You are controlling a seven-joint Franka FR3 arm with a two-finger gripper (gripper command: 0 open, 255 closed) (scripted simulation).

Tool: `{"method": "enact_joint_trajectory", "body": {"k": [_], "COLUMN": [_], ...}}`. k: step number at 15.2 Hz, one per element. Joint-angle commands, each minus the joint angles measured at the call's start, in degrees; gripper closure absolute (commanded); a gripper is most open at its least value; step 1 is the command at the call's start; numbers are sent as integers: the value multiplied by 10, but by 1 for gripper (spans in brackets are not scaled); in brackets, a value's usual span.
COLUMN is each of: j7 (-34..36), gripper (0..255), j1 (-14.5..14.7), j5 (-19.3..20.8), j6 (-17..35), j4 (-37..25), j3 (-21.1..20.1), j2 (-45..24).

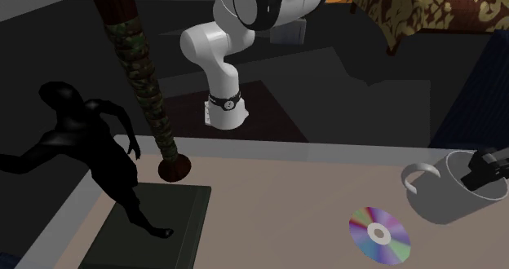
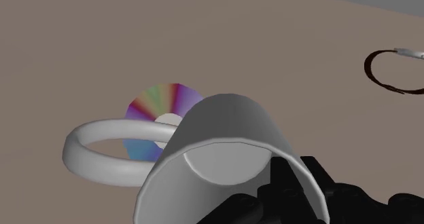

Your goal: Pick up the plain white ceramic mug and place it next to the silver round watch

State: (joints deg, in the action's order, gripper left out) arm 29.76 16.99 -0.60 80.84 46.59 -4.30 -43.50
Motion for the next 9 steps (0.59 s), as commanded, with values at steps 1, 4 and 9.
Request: {"method": "enact_joint_trajectory", "body": {"k": [1, 4, 9], "j7": [-1, -2, -4], "gripper": [255, 255, 255], "j1": [-2, -3, -4], "j5": [-1, -1, -1], "j6": [26, 55, 99], "j4": [39, 78, 129], "j3": [0, 0, 0], "j2": [14, 23, 30]}}
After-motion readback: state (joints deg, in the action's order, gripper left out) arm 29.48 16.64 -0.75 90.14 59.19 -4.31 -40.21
